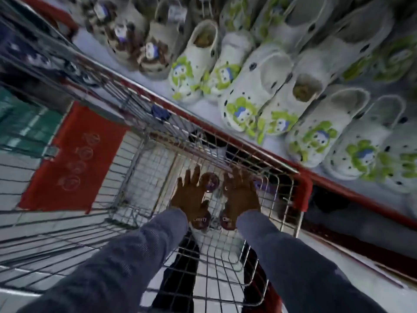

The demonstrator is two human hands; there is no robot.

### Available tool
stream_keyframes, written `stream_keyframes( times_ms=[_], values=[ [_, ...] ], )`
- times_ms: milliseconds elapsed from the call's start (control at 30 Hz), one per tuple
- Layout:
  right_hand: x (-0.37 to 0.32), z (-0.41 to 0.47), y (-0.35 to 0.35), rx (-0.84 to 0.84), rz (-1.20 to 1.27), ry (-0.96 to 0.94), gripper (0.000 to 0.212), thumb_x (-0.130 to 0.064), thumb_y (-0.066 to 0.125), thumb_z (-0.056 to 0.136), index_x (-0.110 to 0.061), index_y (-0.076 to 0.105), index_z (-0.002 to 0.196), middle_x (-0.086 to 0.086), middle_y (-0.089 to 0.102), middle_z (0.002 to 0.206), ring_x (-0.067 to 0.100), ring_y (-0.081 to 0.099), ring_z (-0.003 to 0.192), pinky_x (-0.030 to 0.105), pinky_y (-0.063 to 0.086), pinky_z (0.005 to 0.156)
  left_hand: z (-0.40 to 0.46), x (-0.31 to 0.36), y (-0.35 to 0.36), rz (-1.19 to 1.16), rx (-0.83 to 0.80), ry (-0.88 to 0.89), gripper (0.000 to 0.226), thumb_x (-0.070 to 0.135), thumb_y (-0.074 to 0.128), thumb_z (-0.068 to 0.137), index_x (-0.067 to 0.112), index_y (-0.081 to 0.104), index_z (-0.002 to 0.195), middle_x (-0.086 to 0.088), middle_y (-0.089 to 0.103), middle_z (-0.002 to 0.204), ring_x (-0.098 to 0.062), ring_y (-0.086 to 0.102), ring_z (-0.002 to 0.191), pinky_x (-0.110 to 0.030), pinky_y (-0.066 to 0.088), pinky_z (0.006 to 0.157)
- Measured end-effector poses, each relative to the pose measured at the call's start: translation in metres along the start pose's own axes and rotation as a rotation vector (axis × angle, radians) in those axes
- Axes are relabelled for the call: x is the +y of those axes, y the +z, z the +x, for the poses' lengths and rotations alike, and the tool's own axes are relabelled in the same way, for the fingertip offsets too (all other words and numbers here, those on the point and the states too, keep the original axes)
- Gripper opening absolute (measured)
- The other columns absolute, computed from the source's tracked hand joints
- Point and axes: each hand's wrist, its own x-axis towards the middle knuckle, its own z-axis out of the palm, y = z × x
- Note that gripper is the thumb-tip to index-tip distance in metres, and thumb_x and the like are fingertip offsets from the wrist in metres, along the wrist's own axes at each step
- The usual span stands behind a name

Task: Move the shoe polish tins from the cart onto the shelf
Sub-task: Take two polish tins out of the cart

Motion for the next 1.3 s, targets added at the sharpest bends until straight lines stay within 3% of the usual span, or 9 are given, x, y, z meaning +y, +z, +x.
stream_keyframes(
  times_ms=[200,333,467,667,800,967,1067,1167,1300],
  values=[
    [0.010,0.047,0.031,-0.213,-0.011,0.113,0.072,-0.011,0.054,0.097,-0.011,0.012,0.155,0.025,0.012,0.162,0.048,0.013,0.148,0.061,0.032,0.112,0.058,-0.015,0.035,0.167,-0.034,0.226,0.070,0.026,0.061,0.090,0.025,0.027,0.151,-0.015,0.013,0.164,-0.044,0.012,0.150,-0.058,0.020,0.121],
    [0.006,0.059,0.022,-0.092,0.008,0.154,0.051,-0.007,0.055,0.093,-0.007,0.040,0.141,0.025,0.041,0.143,0.048,0.038,0.134,0.056,0.051,0.094,0.073,-0.015,0.042,0.138,0.049,0.254,0.047,0.019,0.046,0.088,0.023,0.048,0.134,-0.024,0.048,0.142,-0.048,0.043,0.132,-0.062,0.043,0.102],
    [0.004,0.048,-0.001,-0.046,0.062,0.127,0.066,-0.016,0.079,0.074,-0.014,0.047,0.131,0.016,0.045,0.136,0.043,0.043,0.129,0.049,0.056,0.086,0.055,-0.009,0.009,0.051,0.085,0.206,0.063,0.005,0.064,0.081,0.009,0.040,0.139,-0.022,0.044,0.138,-0.048,0.044,0.120,-0.056,0.044,0.098],
    [-0.023,-0.015,-0.103,0.119,0.296,0.022,0.049,-0.032,0.082,0.057,-0.021,0.064,0.102,0.007,0.058,0.115,0.030,0.063,0.105,0.040,0.057,0.084,-0.011,-0.004,-0.076,-0.090,0.268,0.101,0.077,0.036,0.067,0.065,0.012,0.044,0.134,-0.010,0.058,0.125,-0.035,0.053,0.116,-0.046,0.046,0.099],
    [-0.039,-0.079,-0.191,0.215,0.345,-0.070,0.068,-0.031,0.084,0.062,-0.020,0.059,0.125,0.007,0.059,0.127,0.029,0.057,0.118,0.040,0.050,0.095,-0.076,0.003,-0.150,-0.297,0.361,0.150,0.063,0.041,0.064,0.056,0.019,0.054,0.114,-0.002,0.065,0.106,-0.024,0.061,0.106,-0.042,0.050,0.097],
    [-0.056,-0.165,-0.308,0.427,0.310,-0.144,0.075,-0.041,0.082,0.061,-0.030,0.056,0.130,-0.004,0.062,0.126,0.019,0.058,0.117,0.032,0.050,0.095,-0.169,0.050,-0.255,-0.307,0.597,0.238,0.050,0.021,0.080,0.056,0.007,0.065,0.101,-0.005,0.069,0.093,-0.008,0.061,0.085,-0.017,0.044,0.080],
    [-0.059,-0.205,-0.368,0.569,0.317,-0.167,0.066,-0.051,0.078,0.049,-0.035,0.060,0.110,-0.010,0.069,0.103,0.017,0.067,0.094,0.036,0.057,0.078,-0.201,0.072,-0.306,-0.287,0.677,0.268,0.060,0.025,0.084,0.052,0.003,0.066,0.105,-0.001,0.068,0.089,-0.003,0.065,0.086,0.003,0.037,0.077],
    [-0.054,-0.239,-0.421,0.702,0.342,-0.196,0.058,-0.050,0.077,0.047,-0.034,0.060,0.100,-0.009,0.073,0.090,0.012,0.071,0.074,0.036,0.060,0.068,-0.229,0.101,-0.358,-0.141,0.759,0.301,0.082,0.047,0.076,0.049,0.014,0.061,0.122,0.001,0.065,0.108,-0.010,0.064,0.100,-0.021,0.050,0.084],
    [-0.042,-0.268,-0.465,0.794,0.324,-0.180,0.076,-0.046,0.084,0.052,-0.030,0.060,0.122,-0.009,0.071,0.111,0.013,0.067,0.101,0.033,0.056,0.088,-0.245,0.135,-0.406,-0.049,0.849,0.356,0.082,0.054,0.068,0.045,0.026,0.060,0.122,0.006,0.060,0.112,-0.016,0.061,0.105,-0.027,0.051,0.089]
  ],
)
